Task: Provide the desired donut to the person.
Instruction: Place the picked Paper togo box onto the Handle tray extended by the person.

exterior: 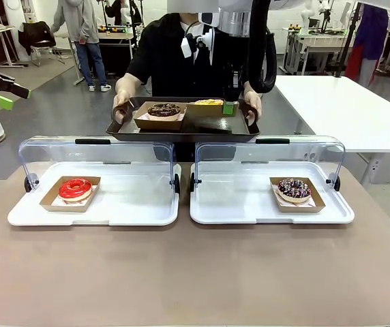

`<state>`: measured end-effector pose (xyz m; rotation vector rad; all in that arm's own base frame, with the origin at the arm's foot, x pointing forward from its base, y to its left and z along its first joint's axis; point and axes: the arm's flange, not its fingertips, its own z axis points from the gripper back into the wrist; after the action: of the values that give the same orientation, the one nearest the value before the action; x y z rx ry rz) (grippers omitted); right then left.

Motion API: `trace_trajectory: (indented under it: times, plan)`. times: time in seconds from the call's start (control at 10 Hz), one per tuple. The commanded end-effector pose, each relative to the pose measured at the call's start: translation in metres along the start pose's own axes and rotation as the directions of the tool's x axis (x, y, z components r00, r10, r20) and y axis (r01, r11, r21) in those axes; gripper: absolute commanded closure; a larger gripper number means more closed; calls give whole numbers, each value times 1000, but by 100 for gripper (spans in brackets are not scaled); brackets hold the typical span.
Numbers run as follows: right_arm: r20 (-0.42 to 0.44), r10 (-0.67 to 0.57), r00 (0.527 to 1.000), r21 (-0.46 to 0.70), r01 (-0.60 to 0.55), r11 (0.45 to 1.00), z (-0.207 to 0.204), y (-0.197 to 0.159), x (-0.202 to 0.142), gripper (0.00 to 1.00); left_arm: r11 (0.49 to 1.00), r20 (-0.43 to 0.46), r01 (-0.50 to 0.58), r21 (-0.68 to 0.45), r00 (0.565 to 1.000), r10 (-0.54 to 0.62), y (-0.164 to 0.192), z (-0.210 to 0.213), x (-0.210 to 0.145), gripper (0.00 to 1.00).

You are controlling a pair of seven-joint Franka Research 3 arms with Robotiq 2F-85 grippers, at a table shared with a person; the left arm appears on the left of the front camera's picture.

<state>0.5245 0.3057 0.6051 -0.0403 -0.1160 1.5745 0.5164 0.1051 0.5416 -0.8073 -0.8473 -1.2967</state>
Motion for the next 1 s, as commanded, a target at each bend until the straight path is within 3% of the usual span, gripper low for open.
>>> trace_trajectory:
  times: [0.0,0.4,0.9]
  plan:
    - [-38,4,999,27,-3,1000,6,-22,5,99,1000,3,-7,-1,1000,7,-1,0,2,0]
    - [-50,-35,998,65,38,997,-17,-50,-3,99,1000,3,-7,-1,1000,7,-1,0,2,0]
    - [-37,-20,999,86,23,996,-37,-61,-4,99,1000,3,-7,-1,1000,7,-1,0,2,0]
